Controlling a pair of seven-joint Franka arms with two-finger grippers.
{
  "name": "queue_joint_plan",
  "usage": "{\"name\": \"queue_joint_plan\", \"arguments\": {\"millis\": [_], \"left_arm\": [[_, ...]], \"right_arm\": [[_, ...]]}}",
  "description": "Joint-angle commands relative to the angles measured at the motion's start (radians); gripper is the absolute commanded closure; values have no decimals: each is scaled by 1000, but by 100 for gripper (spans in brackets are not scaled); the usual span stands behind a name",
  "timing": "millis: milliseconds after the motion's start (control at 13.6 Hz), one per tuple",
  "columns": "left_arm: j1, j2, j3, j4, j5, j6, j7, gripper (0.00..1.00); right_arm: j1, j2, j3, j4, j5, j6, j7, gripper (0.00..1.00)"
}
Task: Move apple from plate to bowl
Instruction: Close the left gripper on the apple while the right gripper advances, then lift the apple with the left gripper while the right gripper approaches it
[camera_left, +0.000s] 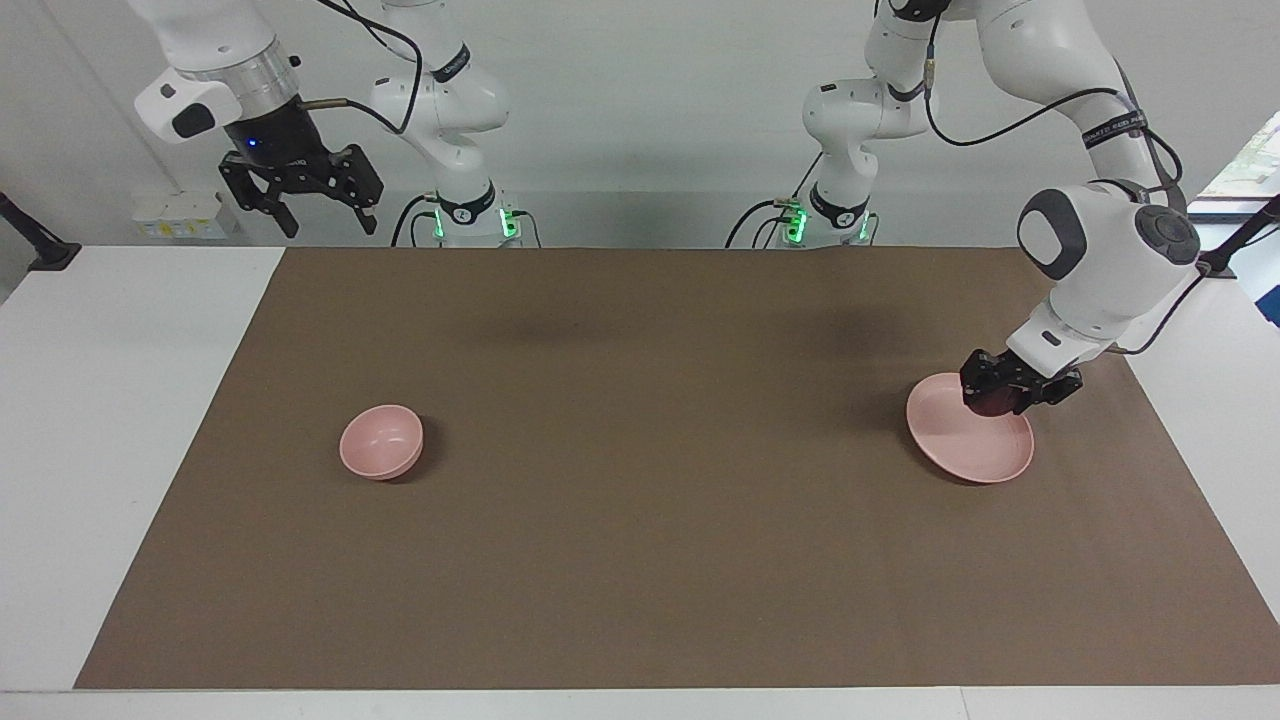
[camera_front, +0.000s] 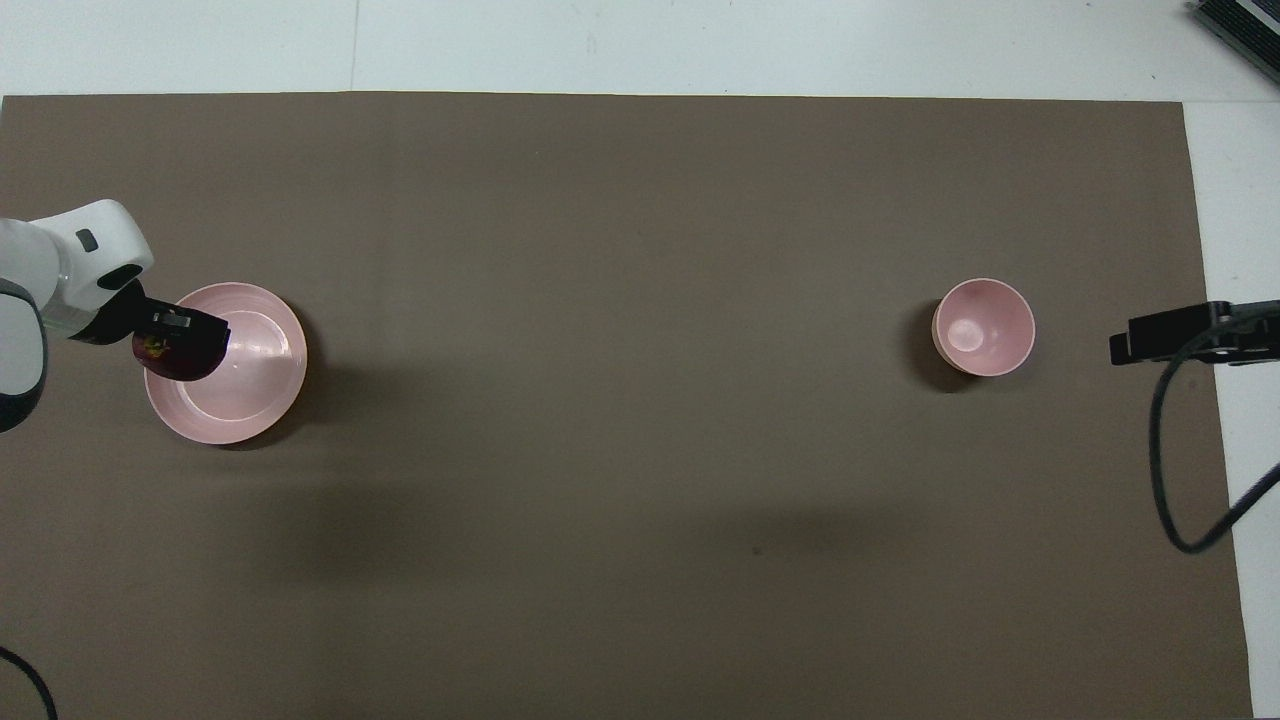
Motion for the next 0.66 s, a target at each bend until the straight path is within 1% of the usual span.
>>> {"name": "queue_joint_plan", "arguments": {"millis": [0,148,295,369,516,590], "left_arm": [[-38,25,-1,52,-54,-46,-113,100],[-56,24,-4,55,-155,-72,-228,100],[-65,25,-51,70,-204,-96,-400,100],[-65,25,-79,70,-246,-98,-478,100],[-65,24,-102,70,-412,-115,-660,100],[-65,24,-120,70,-478,-122,-754,100]], "right_arm": [[1,-6,10,-66,79,80,-22,0],[10,9,10,-79,163,88,-31,0],[21,9,12,-115,194,130,-33,0],[39,1,12,-143,232,154,-34,0],[54,-2,12,-192,310,183,-53,0],[71,-3,12,-222,347,221,-60,0]]}}
